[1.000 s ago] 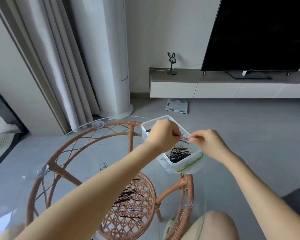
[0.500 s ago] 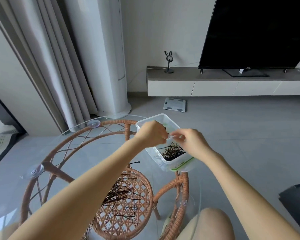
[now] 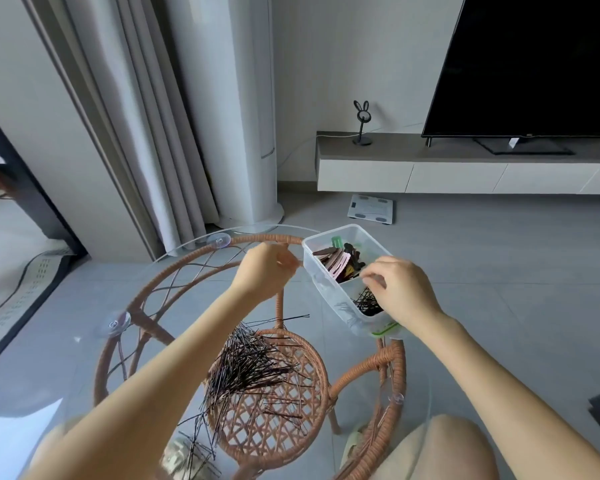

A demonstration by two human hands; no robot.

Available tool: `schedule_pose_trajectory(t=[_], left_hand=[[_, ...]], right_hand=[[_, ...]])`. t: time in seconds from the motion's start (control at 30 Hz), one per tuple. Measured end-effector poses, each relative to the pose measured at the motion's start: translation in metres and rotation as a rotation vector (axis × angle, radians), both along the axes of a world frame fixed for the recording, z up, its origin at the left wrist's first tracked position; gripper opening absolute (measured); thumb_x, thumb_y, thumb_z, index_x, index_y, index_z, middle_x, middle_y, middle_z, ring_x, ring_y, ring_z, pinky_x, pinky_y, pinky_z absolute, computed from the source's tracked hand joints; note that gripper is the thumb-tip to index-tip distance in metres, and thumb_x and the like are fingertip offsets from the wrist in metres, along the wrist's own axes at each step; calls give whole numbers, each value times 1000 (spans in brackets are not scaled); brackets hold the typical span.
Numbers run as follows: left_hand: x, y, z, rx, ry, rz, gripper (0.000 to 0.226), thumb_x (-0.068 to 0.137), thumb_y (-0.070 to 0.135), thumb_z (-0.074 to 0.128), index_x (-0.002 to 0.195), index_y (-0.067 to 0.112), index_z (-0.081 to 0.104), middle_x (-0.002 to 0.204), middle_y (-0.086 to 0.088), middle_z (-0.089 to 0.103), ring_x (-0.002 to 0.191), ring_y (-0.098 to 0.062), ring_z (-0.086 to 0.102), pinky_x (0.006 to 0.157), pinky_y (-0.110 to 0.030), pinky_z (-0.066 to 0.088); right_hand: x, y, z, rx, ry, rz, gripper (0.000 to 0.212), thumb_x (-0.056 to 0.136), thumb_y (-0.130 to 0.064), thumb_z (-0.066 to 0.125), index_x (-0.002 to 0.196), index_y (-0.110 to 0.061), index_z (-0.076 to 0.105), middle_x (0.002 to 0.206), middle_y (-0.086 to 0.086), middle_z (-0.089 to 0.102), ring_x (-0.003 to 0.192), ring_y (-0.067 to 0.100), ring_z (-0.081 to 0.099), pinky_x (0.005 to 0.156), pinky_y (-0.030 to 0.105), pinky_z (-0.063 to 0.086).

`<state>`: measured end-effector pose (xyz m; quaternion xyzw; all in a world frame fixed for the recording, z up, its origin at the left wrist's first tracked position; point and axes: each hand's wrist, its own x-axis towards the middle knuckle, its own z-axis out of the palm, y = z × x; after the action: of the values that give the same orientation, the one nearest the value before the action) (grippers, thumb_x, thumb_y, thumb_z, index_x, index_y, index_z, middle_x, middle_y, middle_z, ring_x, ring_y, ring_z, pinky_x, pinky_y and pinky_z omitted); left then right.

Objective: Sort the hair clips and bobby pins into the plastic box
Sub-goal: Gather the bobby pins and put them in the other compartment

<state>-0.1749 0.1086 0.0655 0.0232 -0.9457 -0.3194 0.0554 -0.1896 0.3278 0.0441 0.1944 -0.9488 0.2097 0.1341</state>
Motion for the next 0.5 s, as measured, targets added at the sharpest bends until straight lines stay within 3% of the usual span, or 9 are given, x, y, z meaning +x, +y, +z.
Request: schedule_pose_trajectory(t=[0.07, 0.13, 0.17, 0.23, 0.3, 0.4, 0.5], left_hand=[[14, -28, -23, -102, 23, 46, 25, 91, 22, 51, 106, 18, 70, 120, -2, 67, 107, -23, 63, 90, -31, 50], [30, -57, -53, -228, 12, 31, 33, 95, 34, 42, 117, 25, 64, 134, 0, 57, 125, -23, 52, 104, -38, 41], [39, -70, -67, -275, -35, 24, 38, 96, 40, 35, 123, 28, 59, 141, 1, 50, 133, -24, 43, 112, -44, 32], [52, -84, -89, -309, -163, 12, 43, 98, 43, 25, 134, 32, 46, 151, 5, 33, 144, -26, 22, 119, -52, 9], [61, -85, -103, -254, -222, 2, 46, 99, 42, 20, 140, 32, 38, 155, 7, 23, 147, -25, 5, 120, -48, -3], [71, -75, -111, -134, -134, -20, 46, 100, 38, 19, 140, 24, 39, 154, 6, 27, 147, -18, 3, 120, -36, -5], [83, -70, -109, 48, -96, -70, 45, 100, 36, 23, 135, 20, 48, 149, 6, 37, 142, -5, 11, 117, -25, 1]], right_hand=[[25, -12, 2, -204, -21, 76, 13, 84, -12, 61, 91, -12, 72, 89, 2, 71, 78, 15, 64, 72, 28, 53], [55, -33, -5, -288, -146, 202, 23, 88, -16, 58, 108, -12, 67, 106, 0, 69, 93, 6, 61, 82, 6, 45], [65, -47, -14, -258, -225, 254, 30, 90, -19, 54, 119, -12, 60, 119, -1, 64, 106, 5, 56, 91, 2, 36], [70, -69, -39, -137, -332, 274, 45, 95, -27, 46, 137, -14, 41, 144, 0, 43, 134, 11, 35, 109, 14, 22], [60, -87, -63, -29, -410, 168, 53, 97, -35, 35, 144, -15, 24, 155, 3, 21, 144, 18, 13, 118, 30, 11], [45, -110, -86, 22, -404, 30, 53, 99, -37, 26, 145, -11, 21, 156, 8, 16, 145, 23, 7, 119, 35, 3], [54, -127, -97, -63, -366, 91, 47, 100, -33, 25, 141, -12, 33, 153, 7, 27, 144, 20, 12, 119, 33, 3]])
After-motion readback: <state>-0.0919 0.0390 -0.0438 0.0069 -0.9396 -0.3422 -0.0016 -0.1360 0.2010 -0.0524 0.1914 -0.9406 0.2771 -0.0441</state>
